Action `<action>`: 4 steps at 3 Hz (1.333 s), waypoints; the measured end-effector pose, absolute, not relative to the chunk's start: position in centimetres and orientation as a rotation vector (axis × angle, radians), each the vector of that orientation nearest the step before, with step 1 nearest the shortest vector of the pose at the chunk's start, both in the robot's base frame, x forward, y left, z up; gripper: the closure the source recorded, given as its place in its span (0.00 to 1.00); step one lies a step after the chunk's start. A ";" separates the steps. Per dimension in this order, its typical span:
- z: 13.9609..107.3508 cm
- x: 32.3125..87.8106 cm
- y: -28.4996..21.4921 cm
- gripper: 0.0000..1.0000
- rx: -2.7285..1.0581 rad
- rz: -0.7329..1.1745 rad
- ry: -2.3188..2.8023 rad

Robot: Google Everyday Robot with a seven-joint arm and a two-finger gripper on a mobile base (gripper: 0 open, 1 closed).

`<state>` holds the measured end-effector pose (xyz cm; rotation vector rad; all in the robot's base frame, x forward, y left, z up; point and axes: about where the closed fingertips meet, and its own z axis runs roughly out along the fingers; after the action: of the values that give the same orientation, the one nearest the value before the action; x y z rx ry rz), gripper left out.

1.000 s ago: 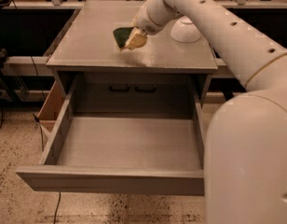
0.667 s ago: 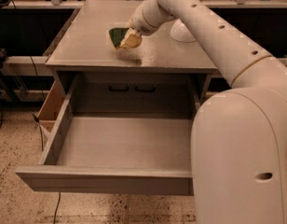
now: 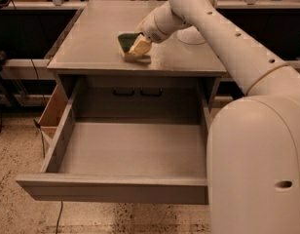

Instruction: Pick sponge from top drawer and place on counter

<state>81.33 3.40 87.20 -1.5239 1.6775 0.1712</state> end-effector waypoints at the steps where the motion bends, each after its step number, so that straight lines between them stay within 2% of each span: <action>1: 86.7 80.6 3.5 0.00 -1.534 0.210 1.657; 2: 87.1 79.4 3.1 0.00 -1.540 0.244 1.621; 4: 89.6 74.3 -5.2 0.00 -1.479 0.235 1.626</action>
Offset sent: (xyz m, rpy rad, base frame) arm -0.0249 -0.0122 0.0050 0.0645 -0.0056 0.0709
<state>74.32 -5.16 89.56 -1.4790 1.6259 0.2346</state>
